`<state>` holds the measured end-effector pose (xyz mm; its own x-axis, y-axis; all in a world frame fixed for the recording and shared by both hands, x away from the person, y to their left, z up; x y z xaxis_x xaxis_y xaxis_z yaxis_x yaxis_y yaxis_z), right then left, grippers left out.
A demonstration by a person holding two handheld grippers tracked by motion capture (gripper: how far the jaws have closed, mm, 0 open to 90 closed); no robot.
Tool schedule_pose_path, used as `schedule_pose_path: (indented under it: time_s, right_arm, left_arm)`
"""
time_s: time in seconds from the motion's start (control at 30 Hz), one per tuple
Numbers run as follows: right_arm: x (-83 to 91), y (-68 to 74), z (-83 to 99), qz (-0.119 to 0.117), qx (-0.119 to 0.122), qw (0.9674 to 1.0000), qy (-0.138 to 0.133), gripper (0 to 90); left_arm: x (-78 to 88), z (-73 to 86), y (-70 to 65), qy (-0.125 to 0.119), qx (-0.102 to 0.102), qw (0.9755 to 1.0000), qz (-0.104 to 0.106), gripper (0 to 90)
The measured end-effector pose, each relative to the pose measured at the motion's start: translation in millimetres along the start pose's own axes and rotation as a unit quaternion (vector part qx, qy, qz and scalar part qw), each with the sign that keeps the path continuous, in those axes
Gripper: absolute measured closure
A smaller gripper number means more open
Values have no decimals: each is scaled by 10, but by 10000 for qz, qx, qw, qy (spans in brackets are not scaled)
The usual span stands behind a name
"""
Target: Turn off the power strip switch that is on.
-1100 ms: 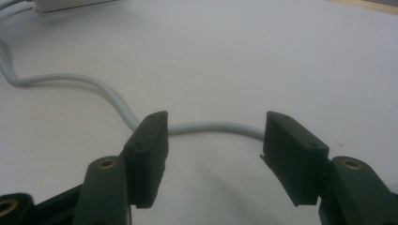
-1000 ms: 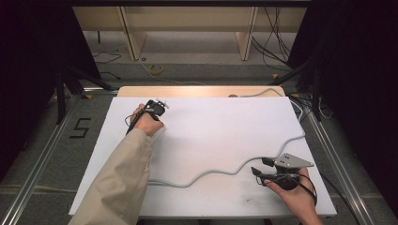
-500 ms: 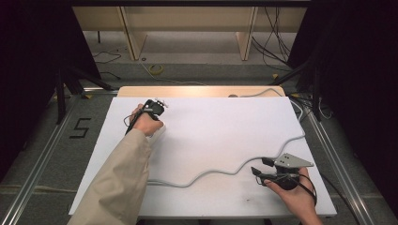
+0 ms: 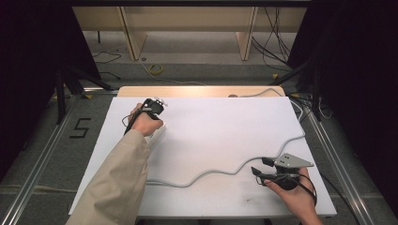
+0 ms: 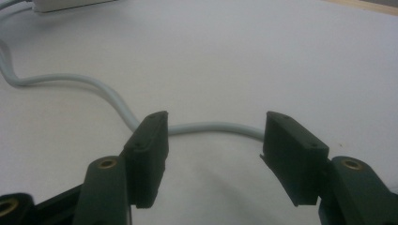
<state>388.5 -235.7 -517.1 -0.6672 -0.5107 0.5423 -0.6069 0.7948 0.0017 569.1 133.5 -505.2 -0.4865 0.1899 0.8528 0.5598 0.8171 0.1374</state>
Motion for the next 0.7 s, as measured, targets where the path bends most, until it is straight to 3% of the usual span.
schedule_pose_path:
  time_s: [0.27,0.7]
  right_arm:
    - [0,-2,0,0,-4,10000,-2,418]
    - [2,-6,-4,9,-1,10000,-22,418]
  left_arm:
    - [100,-16,-22,-183,23,9998,45,796]
    - [274,-46,-97,-639,189,9976,200,597]
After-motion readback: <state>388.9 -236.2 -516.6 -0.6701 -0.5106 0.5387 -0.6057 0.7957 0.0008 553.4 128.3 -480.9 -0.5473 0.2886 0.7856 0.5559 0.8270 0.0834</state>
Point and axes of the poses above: each handheld gripper's, and its own axes: x roughly backward along the jaws, z roughly out of its underside, y roughly to its left, the point moved 9 cm from there along -x, roughly forward along the jaws, and after that the axes turned 2 degrees about z, right-handed, at the moved point
